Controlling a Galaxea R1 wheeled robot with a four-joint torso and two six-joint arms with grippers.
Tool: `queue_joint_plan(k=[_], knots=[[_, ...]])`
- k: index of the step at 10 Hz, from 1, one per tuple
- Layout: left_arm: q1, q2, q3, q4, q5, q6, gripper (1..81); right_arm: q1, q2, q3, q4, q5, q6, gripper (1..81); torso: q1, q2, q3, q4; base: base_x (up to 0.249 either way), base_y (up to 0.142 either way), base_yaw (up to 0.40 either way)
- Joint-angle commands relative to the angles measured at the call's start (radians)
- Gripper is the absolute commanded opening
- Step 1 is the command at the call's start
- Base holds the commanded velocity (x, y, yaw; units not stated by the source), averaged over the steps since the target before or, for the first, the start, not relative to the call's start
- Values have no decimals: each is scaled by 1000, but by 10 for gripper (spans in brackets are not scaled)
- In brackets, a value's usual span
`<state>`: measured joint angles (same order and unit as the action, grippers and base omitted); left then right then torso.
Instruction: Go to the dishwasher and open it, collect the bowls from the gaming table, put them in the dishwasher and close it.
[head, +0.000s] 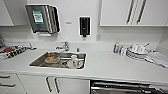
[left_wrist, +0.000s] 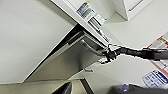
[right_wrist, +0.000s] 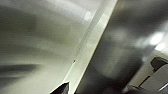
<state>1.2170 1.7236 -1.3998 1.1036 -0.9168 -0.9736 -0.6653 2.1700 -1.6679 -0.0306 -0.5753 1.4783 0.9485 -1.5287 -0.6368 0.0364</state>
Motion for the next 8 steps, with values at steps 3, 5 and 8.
queue_joint_plan(k=[3,5,8], knots=[[-66,-62,2,5,-14,-4,811,72,-56,10,-6,-166,-6,811,1,1,-1,0,-78,0,0],[-66,-62,2,5,-14,-5,811,74,-56,11,-6,-166,-6,811,1,0,0,0,-91,0,0],[-66,-62,1,7,-13,-5,811,34,-56,7,12,-95,16,811,1,0,-1,0,-92,0,0]])
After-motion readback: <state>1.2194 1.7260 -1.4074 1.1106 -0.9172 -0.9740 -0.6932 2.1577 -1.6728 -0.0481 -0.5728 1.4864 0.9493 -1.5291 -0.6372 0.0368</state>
